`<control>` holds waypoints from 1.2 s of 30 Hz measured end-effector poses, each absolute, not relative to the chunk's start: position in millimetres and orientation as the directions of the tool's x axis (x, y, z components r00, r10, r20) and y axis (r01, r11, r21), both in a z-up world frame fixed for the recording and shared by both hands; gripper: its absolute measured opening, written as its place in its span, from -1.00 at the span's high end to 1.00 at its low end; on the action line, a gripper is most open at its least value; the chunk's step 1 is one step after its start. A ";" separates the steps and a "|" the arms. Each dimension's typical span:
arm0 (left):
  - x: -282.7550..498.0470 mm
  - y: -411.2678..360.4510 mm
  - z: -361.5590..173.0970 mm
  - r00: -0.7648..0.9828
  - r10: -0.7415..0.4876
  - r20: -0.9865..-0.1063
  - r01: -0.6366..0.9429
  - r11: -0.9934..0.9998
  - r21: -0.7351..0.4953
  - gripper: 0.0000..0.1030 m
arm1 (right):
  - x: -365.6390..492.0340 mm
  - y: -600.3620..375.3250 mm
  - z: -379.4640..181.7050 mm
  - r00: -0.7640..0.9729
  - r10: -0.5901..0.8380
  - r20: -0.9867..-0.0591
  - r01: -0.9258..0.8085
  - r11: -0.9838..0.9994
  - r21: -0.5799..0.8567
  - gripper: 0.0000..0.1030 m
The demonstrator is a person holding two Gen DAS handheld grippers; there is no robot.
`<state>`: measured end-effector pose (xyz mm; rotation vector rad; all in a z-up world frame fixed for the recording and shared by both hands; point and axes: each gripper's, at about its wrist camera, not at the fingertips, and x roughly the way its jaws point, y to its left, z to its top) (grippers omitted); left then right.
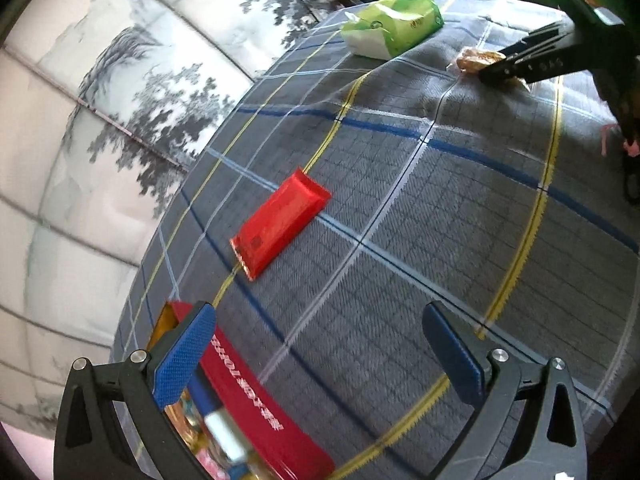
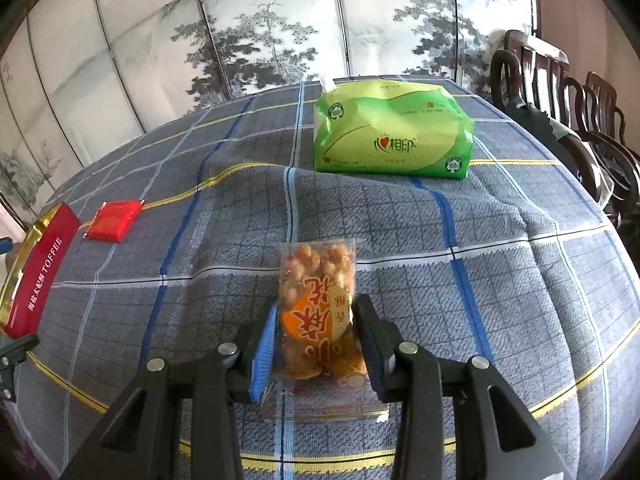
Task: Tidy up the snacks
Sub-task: 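Reach the left gripper down to the red packet on the table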
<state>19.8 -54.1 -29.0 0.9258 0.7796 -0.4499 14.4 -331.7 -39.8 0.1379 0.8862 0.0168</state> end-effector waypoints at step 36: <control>215.1 -71.8 -66.4 0.217 -0.241 -0.946 0.973 -0.027 0.230 -0.97 | 14.9 -337.2 -40.3 0.636 0.093 -0.766 0.048 0.986 0.159 0.23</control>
